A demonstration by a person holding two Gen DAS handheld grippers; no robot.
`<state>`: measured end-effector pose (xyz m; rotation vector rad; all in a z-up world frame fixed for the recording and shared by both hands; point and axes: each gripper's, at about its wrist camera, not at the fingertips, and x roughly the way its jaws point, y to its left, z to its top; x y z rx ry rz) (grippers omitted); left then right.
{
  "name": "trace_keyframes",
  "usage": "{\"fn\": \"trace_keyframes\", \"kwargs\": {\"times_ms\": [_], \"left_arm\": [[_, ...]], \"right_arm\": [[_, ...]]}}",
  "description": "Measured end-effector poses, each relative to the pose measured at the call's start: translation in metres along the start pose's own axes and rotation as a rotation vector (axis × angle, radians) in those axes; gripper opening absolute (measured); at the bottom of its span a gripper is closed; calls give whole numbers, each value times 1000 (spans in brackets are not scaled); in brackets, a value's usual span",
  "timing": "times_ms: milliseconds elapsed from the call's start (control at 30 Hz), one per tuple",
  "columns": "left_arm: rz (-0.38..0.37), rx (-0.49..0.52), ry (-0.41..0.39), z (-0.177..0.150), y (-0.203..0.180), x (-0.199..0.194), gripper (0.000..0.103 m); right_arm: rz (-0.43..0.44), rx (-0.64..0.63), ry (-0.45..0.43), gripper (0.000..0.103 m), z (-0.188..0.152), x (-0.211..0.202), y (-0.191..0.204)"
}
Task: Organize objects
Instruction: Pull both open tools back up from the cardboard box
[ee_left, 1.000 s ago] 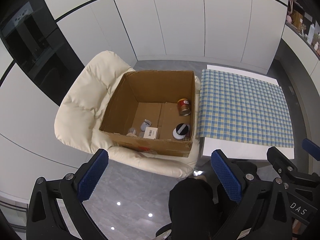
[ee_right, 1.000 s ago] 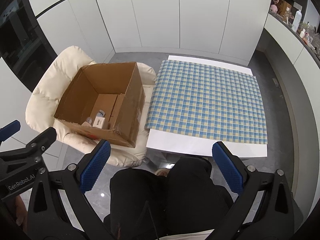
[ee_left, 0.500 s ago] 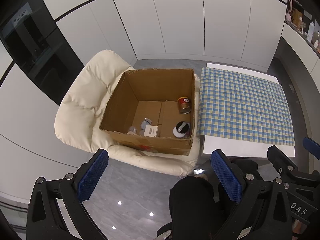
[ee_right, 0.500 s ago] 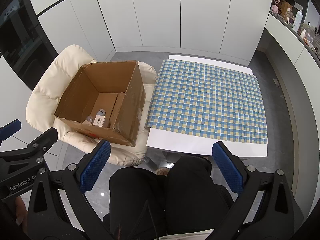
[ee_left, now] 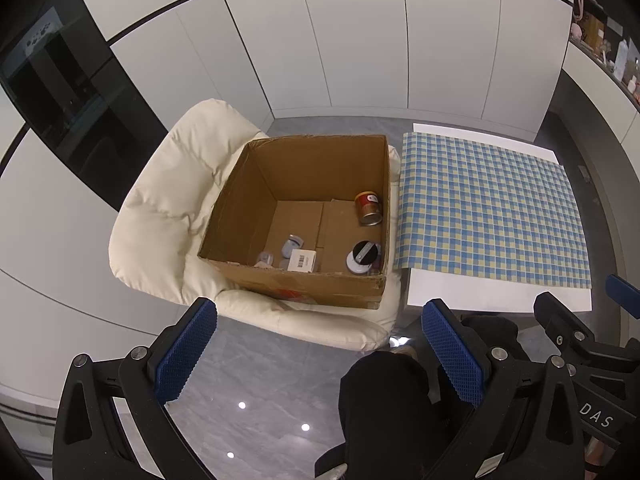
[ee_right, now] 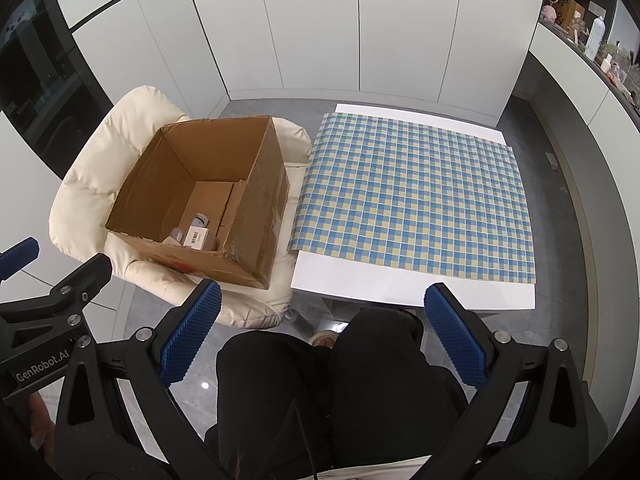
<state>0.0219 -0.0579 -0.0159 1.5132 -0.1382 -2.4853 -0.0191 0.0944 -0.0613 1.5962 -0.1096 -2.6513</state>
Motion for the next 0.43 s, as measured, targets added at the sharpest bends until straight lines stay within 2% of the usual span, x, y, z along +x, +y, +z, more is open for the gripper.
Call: {"fn": "trace_keyframes", "kwargs": {"times_ms": [233, 433], "left_arm": [[-5, -8, -5, 0, 1, 1, 102], [-41, -13, -31, 0, 0, -4, 102]], "right_arm": [[4, 10, -1, 103, 0, 1, -1], [-11, 1, -3, 103, -1, 2, -1]]}}
